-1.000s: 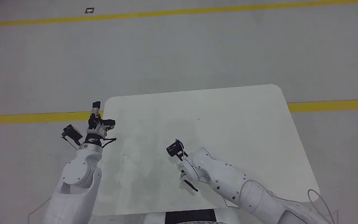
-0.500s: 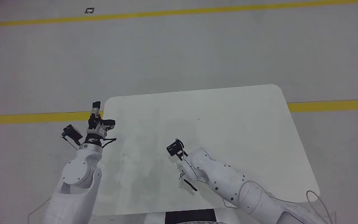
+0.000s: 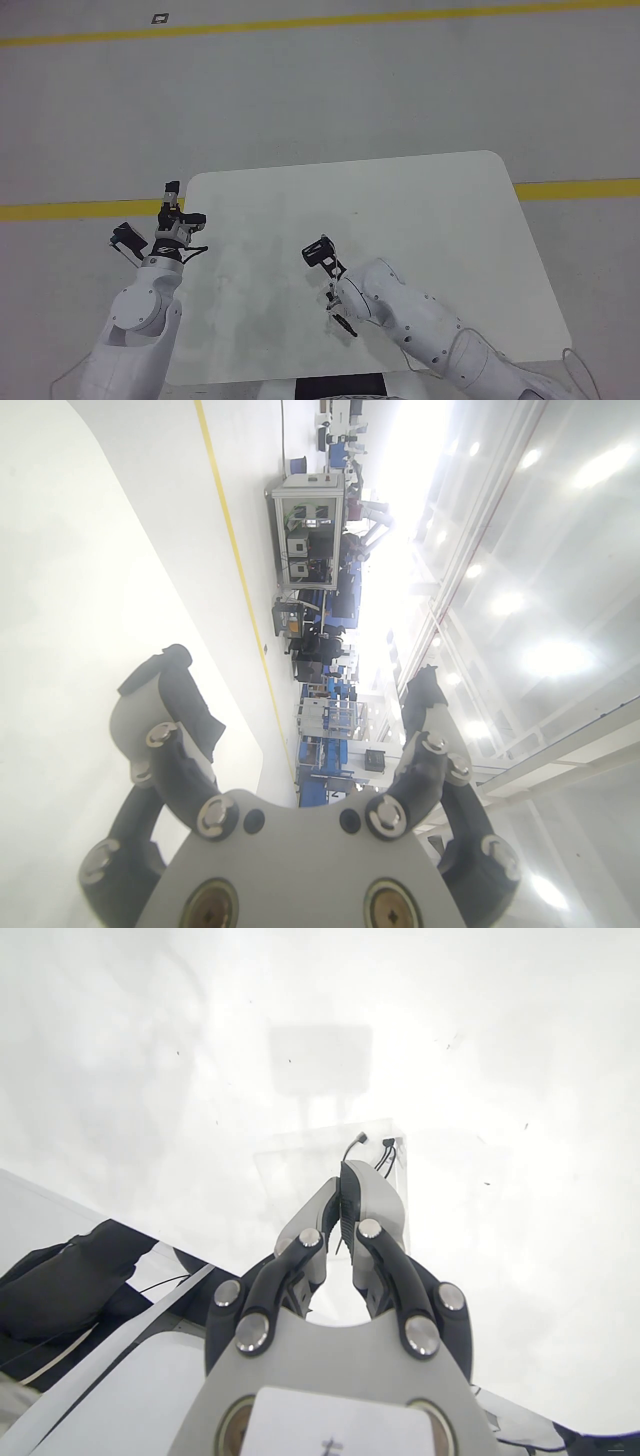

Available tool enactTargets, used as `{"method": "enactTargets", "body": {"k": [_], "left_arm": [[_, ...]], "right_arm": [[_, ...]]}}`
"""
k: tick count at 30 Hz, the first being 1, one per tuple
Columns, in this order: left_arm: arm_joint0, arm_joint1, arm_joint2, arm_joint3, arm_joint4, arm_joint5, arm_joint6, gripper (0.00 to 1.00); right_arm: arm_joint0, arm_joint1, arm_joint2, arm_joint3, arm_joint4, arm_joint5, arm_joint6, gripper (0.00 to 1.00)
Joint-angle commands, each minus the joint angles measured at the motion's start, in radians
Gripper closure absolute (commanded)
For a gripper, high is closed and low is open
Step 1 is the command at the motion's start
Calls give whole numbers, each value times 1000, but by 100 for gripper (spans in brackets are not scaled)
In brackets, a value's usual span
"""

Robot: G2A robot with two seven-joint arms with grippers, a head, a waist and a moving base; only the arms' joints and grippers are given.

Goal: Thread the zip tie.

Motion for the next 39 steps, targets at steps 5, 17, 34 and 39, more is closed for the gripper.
{"method": "enactTargets", "body": {"k": [5, 17, 34, 39], "left_arm": [[0, 0, 0, 0, 0, 0, 0, 0], [0, 0, 0, 0, 0, 0, 0, 0], [0, 0, 0, 0, 0, 0, 0, 0], [0, 0, 0, 0, 0, 0, 0, 0]], "right_arm": [[-42, 24, 75, -80, 54, -20, 0, 100], [-117, 45, 212, -152, 219, -96, -93, 100], [-193, 44, 303, -199, 453, -106, -350, 100], [-236, 41, 344, -193, 615, -144, -491, 100]]}}
